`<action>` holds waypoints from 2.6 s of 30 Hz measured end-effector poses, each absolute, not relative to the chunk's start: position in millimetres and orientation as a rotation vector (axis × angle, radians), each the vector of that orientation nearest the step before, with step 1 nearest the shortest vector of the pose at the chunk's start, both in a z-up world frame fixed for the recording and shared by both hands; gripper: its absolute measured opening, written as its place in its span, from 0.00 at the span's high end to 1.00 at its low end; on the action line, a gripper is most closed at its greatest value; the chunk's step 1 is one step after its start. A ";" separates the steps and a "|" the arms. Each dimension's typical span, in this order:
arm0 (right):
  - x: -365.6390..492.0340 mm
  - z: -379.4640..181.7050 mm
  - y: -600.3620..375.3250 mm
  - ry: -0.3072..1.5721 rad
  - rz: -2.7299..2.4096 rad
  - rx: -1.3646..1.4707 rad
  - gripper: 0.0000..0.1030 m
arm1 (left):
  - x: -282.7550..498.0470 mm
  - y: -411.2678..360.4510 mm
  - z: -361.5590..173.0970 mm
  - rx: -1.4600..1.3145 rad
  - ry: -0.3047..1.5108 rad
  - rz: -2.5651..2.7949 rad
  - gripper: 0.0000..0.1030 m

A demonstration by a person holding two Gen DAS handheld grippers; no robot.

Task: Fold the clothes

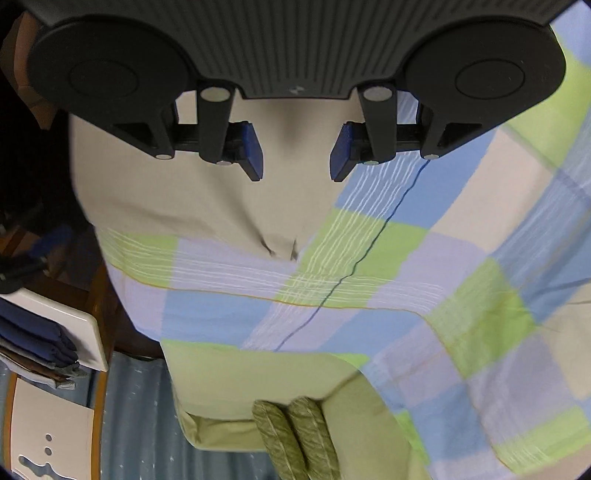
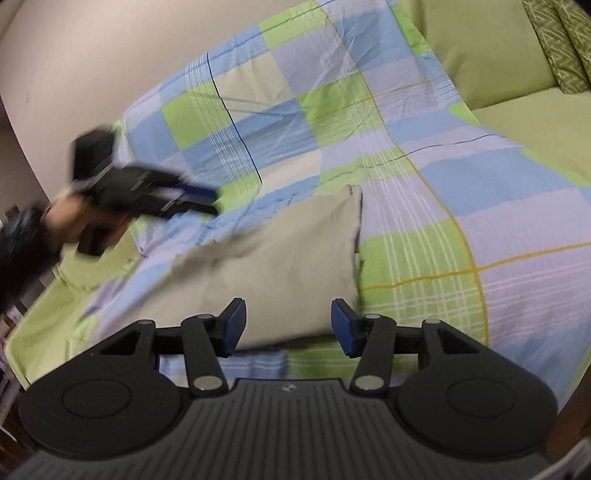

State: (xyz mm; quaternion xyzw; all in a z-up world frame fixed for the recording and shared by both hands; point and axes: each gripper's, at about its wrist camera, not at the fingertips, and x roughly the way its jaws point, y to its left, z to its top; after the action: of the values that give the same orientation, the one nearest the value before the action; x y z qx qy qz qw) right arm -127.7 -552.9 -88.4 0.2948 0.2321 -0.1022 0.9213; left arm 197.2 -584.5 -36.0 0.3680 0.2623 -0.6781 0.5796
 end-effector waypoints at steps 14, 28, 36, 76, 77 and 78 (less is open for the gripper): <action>-104.2 -120.0 -589.4 0.529 -0.197 0.687 0.54 | 242.4 -660.6 -103.2 1.029 0.975 -1.795 0.36; -115.7 -161.4 -566.5 0.353 -0.143 1.212 0.51 | 241.2 -682.3 -94.7 1.036 1.066 -1.871 0.73; -120.3 -189.7 -576.3 0.191 -0.173 1.465 0.68 | 246.4 -677.7 -103.6 0.951 1.085 -1.890 0.90; -117.8 -42.3 -465.1 0.518 0.284 -0.237 0.97 | 112.7 -291.3 -71.2 0.034 0.587 -1.332 0.94; -109.1 -34.7 -478.0 0.527 0.302 -0.215 0.97 | 124.7 -296.4 -69.2 0.007 0.589 -1.326 0.94; -99.8 -27.0 -491.9 0.537 0.321 -0.188 0.97 | 137.0 -305.4 -69.8 -0.021 0.604 -1.318 0.93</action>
State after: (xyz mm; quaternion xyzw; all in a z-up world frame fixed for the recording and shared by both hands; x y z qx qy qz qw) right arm -99.8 -491.9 -27.0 -0.0925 0.2639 0.1578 0.9470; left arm 137.0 -305.4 -69.8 -0.0098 0.2760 -0.6029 0.7485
